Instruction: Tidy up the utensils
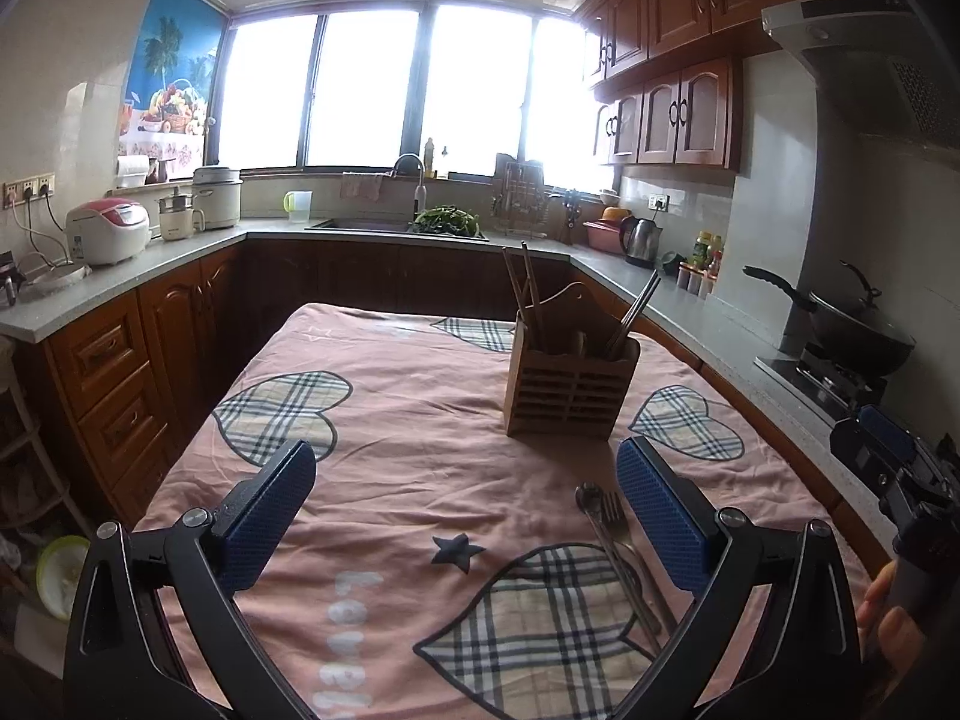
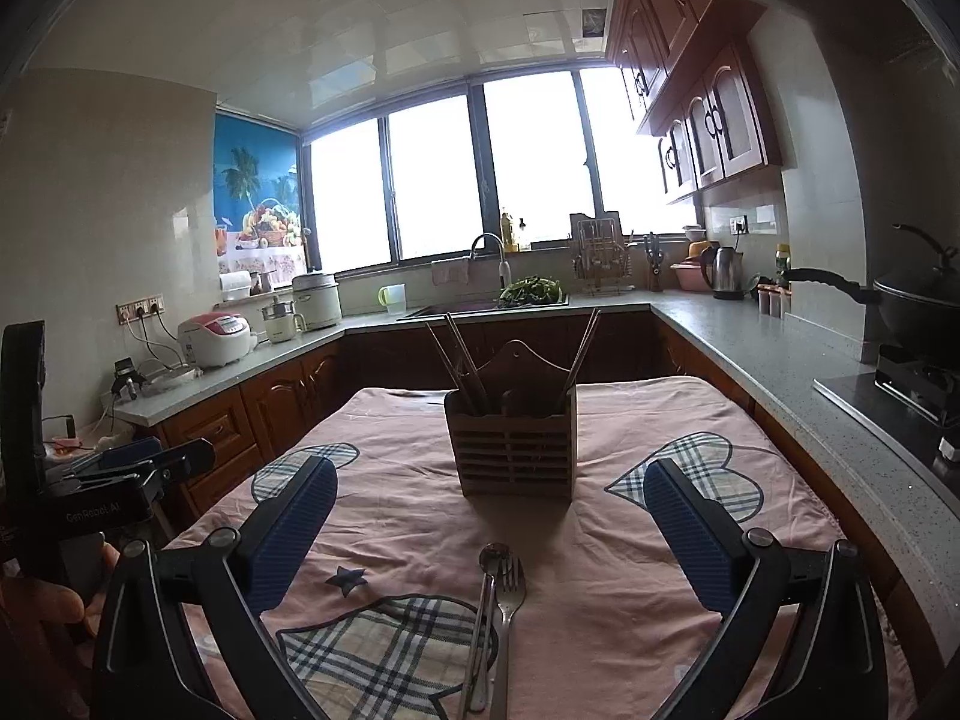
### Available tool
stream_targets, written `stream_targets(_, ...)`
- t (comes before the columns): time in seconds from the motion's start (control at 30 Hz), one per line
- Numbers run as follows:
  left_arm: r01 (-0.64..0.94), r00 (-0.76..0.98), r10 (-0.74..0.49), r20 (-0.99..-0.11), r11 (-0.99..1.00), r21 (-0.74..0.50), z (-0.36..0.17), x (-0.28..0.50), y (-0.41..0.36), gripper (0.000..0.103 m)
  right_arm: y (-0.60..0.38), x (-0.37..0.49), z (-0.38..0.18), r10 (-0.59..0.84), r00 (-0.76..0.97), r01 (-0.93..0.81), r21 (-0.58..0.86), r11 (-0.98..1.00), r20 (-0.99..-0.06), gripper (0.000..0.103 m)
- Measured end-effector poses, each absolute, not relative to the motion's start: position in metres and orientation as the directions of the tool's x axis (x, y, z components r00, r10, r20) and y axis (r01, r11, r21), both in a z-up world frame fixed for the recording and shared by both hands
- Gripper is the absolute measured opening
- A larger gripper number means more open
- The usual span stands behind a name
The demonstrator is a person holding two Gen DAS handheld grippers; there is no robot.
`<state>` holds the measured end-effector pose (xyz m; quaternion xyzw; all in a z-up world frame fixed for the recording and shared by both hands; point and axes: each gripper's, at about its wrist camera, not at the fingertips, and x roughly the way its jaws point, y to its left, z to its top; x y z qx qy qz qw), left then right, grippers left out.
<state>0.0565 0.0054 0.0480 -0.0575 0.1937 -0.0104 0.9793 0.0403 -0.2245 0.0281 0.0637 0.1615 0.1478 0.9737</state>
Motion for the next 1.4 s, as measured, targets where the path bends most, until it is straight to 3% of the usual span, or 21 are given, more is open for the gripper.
stream_targets(0.4,-0.022,0.941,0.012,-0.338,0.999,-0.027,0.047,0.017,-0.005,0.103,-0.227,-0.010,0.029,0.259,0.923,-0.230,0.132,0.964,-0.283,0.103)
stream_targets(0.8,-0.059,0.929,0.039,-0.368,0.997,-0.044,-0.012,0.007,-0.013,0.103,-0.221,-0.019,-0.046,0.206,0.924,-0.170,0.138,0.976,-0.321,0.103)
stream_targets(1.4,-0.069,0.934,0.056,-0.352,0.997,-0.023,-0.004,-0.020,-0.019,0.103,-0.226,-0.043,-0.030,0.228,0.928,-0.188,0.159,0.969,-0.294,0.103)
